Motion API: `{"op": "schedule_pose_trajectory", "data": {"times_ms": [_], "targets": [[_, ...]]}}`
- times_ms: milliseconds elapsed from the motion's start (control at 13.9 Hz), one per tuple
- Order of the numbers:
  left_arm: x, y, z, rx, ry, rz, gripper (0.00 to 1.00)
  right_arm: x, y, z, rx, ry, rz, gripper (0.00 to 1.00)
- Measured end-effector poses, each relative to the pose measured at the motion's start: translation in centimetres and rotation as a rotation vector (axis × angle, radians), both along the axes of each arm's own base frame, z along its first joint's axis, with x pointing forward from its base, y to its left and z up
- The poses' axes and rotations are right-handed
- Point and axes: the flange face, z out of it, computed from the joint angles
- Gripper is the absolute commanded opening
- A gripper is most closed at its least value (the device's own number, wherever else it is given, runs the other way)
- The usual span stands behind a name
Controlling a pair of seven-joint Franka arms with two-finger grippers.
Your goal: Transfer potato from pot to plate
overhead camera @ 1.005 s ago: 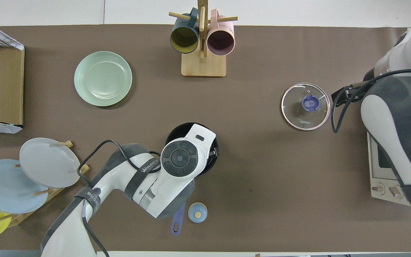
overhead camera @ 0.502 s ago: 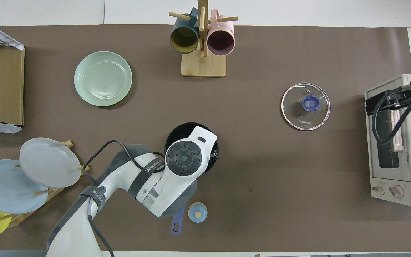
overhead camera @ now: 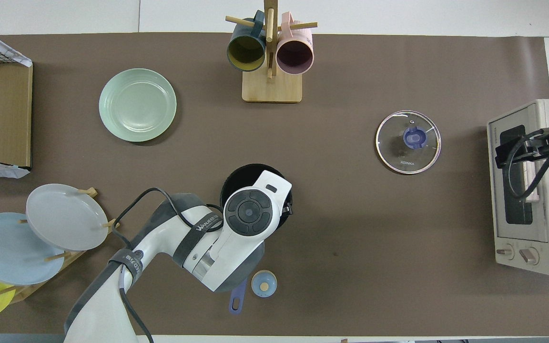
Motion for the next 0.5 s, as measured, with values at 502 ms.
{"op": "schedule_pose_trajectory", "data": {"times_ms": [502], "targets": [[0.0,-0.1,0.5,-0.006,-0.006,0.0,0.53,-0.7,-1.2,0.8,0.001,-0.022,-0.021,1.0]]}}
